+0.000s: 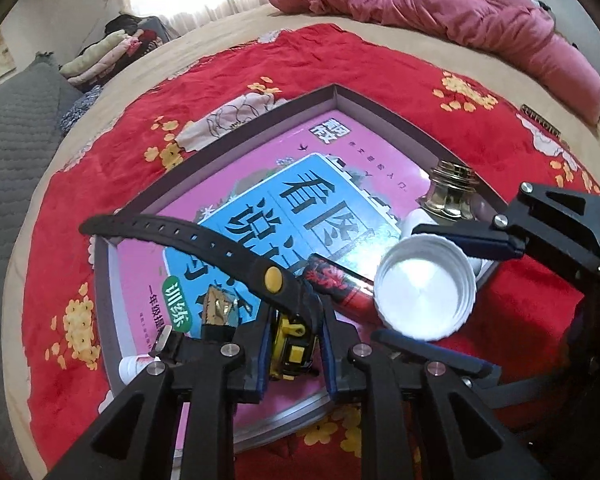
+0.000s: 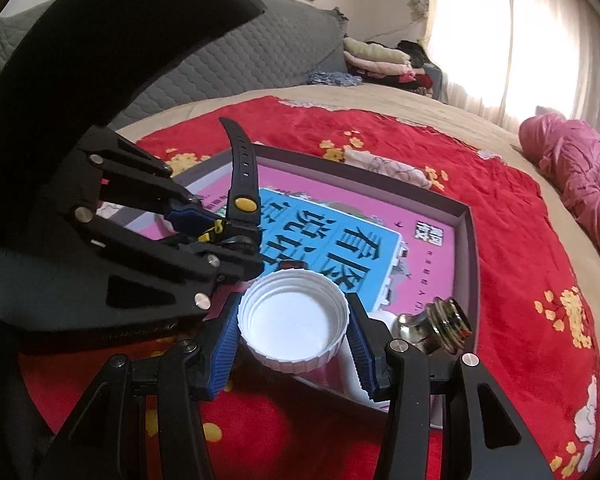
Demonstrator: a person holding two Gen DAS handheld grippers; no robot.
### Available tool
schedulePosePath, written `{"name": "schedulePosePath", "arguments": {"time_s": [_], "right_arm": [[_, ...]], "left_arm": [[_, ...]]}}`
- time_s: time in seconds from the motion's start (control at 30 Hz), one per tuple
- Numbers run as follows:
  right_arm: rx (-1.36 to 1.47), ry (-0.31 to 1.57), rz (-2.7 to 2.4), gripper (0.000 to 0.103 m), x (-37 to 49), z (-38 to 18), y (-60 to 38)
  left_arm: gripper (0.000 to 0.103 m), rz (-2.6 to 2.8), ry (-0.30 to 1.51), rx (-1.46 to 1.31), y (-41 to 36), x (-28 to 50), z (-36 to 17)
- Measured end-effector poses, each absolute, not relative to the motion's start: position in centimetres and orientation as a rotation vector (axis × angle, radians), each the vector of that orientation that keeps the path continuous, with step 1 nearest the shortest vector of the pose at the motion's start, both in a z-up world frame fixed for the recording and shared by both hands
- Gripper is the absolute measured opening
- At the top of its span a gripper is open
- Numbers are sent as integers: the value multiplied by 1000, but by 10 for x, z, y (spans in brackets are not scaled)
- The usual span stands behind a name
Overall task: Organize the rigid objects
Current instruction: 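Lift the watch with the left tool toward the tray while the right tool carries the cap, then lower the watch into the tray with the left tool while the right tool releases the cap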
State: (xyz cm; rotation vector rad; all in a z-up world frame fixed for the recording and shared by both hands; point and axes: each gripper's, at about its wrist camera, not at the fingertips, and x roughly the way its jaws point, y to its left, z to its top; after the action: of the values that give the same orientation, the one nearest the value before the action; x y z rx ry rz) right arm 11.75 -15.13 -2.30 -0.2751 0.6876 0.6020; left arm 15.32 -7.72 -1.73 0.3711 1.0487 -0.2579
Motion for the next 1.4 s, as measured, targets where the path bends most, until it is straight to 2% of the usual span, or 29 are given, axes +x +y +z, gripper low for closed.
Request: {"name": "schedulePosePath", "arguments": {"time_s": [0.57,1.4], "right_arm": [[-242,716,522,52,131,-28,-162],[-230,704,522,53,128,-21,-169]], "left_arm": [[23,-274,1194,362,-81,161,-23],[23,-252,1186,366,-79,160,-31]]}}
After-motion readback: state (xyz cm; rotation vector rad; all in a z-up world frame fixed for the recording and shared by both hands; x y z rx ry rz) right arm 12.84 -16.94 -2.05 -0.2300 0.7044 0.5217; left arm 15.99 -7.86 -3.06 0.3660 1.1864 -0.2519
